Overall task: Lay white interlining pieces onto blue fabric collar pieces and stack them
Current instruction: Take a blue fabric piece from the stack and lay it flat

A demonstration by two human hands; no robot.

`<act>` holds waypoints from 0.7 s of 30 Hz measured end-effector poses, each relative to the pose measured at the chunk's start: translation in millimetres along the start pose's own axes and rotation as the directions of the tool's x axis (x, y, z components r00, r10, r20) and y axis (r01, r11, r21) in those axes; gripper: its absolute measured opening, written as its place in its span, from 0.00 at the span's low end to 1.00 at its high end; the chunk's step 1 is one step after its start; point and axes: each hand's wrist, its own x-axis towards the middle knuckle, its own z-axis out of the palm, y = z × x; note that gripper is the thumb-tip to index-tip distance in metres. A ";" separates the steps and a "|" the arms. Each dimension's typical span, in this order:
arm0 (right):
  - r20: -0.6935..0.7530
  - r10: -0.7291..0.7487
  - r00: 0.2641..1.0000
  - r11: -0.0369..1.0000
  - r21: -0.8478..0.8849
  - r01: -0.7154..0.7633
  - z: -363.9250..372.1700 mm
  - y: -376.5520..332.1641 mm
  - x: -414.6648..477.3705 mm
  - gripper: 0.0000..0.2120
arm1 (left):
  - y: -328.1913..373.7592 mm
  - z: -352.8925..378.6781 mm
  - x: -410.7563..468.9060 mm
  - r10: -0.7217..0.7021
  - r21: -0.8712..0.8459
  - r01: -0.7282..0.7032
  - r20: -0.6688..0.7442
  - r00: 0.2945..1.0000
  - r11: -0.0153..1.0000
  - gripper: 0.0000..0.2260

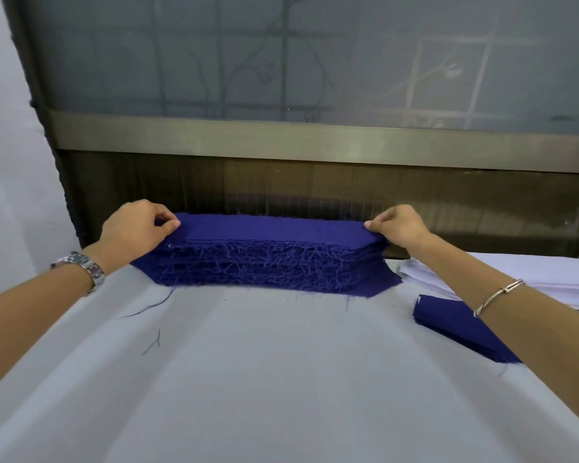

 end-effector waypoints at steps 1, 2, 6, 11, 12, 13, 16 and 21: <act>-0.002 0.004 1.000 1.000 0.024 -0.004 0.7 0.4 0.0 0.08 | -2.3 1.2 0.1 0.004 -0.013 -0.004 -0.011 1.000 1.000 0.10; -0.010 0.009 1.000 0.999 0.045 -0.008 0.9 0.5 -0.5 0.06 | -3.9 2.3 0.5 0.009 -0.021 -0.010 -0.021 1.000 1.000 0.09; -0.061 0.002 0.998 0.997 0.082 0.003 -0.2 -3.3 -3.1 0.09 | -5.4 3.6 2.5 0.015 -0.021 -0.015 -0.020 1.000 1.000 0.08; -0.135 -0.106 0.985 0.994 -0.046 0.100 -3.8 -5.6 -8.6 0.06 | -3.3 2.4 2.5 0.034 -0.012 -0.034 -0.006 0.999 0.999 0.08; -0.139 -0.130 0.982 0.990 -0.072 0.121 -4.0 -6.2 -10.0 0.06 | -3.1 2.1 2.2 0.036 -0.013 -0.036 -0.003 0.999 0.999 0.08; -0.139 -0.155 0.978 0.985 -0.093 0.143 -3.6 -6.9 -11.7 0.06 | -2.8 1.9 1.9 0.037 -0.013 -0.037 0.000 0.999 0.999 0.08; -0.132 -0.237 0.962 0.963 -0.166 0.215 -2.1 -8.3 -15.5 0.09 | -1.3 1.7 1.5 0.038 -0.010 -0.038 0.006 0.999 0.999 0.08; -0.136 -0.321 0.937 0.933 -0.213 0.288 -3.5 -8.0 -17.6 0.15 | -0.8 1.5 2.3 0.039 0.005 -0.039 0.016 0.999 0.999 0.08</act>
